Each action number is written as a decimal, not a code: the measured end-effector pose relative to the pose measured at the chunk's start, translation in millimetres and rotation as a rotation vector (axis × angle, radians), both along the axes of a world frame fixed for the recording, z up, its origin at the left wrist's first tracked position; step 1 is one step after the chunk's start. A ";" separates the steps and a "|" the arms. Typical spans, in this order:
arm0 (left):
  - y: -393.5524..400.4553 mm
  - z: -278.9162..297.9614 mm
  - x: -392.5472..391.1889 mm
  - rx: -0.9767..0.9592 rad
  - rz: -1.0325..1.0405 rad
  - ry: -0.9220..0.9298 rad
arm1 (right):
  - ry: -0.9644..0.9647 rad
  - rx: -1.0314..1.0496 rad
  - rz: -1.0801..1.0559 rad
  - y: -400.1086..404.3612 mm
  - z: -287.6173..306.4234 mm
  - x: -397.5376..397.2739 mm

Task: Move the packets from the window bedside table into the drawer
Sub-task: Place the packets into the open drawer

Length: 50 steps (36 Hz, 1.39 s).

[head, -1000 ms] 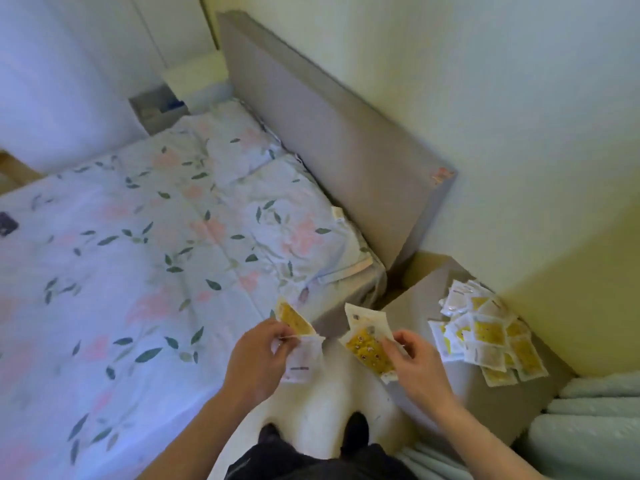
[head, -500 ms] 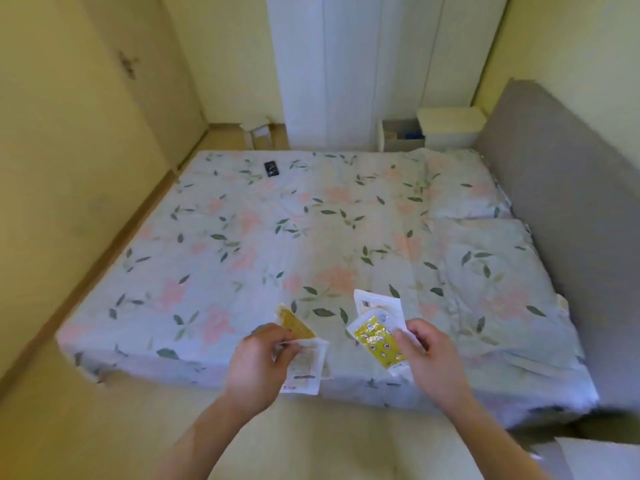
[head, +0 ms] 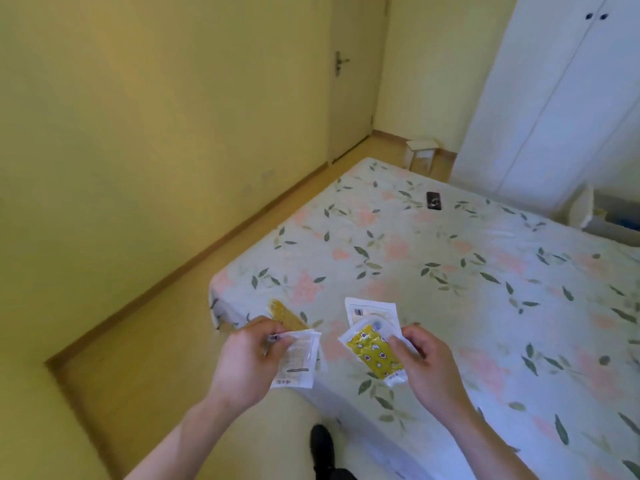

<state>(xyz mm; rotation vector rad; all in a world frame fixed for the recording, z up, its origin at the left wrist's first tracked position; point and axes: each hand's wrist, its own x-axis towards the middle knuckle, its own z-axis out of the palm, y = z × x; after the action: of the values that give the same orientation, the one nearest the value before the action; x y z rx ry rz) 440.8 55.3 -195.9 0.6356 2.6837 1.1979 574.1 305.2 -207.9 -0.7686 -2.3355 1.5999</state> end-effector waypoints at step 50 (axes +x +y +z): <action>-278.8 14.2 -820.2 0.019 0.233 -0.039 | -0.085 -0.232 0.211 -257.1 -17.3 -885.5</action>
<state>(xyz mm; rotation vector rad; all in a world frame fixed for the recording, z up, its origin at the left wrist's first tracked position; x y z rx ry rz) -379.4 -223.5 -181.7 0.3038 2.7759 1.2752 -311.4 48.1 -225.2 -0.6639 -2.3862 1.9913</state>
